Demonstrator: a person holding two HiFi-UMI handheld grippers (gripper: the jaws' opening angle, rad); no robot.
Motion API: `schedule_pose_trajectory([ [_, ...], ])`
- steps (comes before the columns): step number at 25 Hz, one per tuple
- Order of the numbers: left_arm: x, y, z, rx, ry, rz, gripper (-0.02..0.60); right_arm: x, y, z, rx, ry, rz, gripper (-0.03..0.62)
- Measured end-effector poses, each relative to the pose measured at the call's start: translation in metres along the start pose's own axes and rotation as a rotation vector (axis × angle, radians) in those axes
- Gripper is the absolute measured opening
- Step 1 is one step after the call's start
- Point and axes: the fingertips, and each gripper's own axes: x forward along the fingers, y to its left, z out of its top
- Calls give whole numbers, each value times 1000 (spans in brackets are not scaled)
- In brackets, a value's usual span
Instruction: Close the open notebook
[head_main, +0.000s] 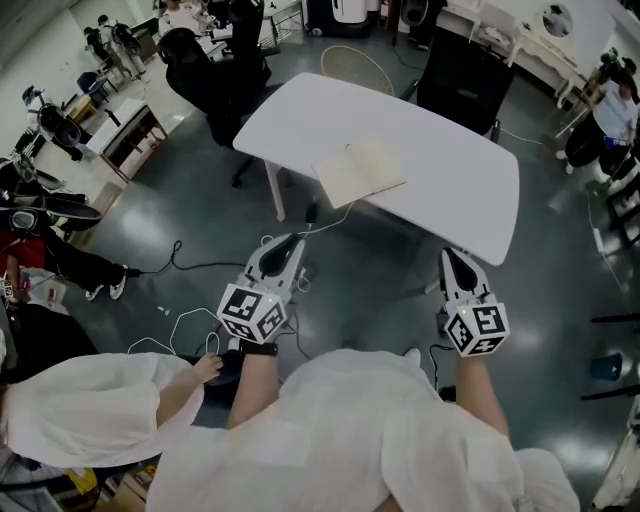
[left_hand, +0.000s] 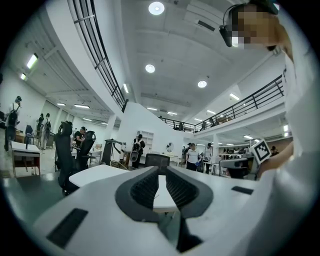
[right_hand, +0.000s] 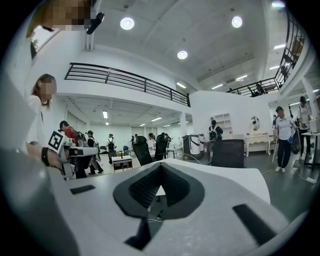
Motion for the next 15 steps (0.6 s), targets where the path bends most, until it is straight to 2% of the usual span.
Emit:
schedule_pose_trajectory([
  [10,0,10,-1,-10,-2,4,43,5,8,11,49,-57,37,3],
  [15,6,13,-5,-26,9,2,43,7,3,7,28,-40,22,26],
])
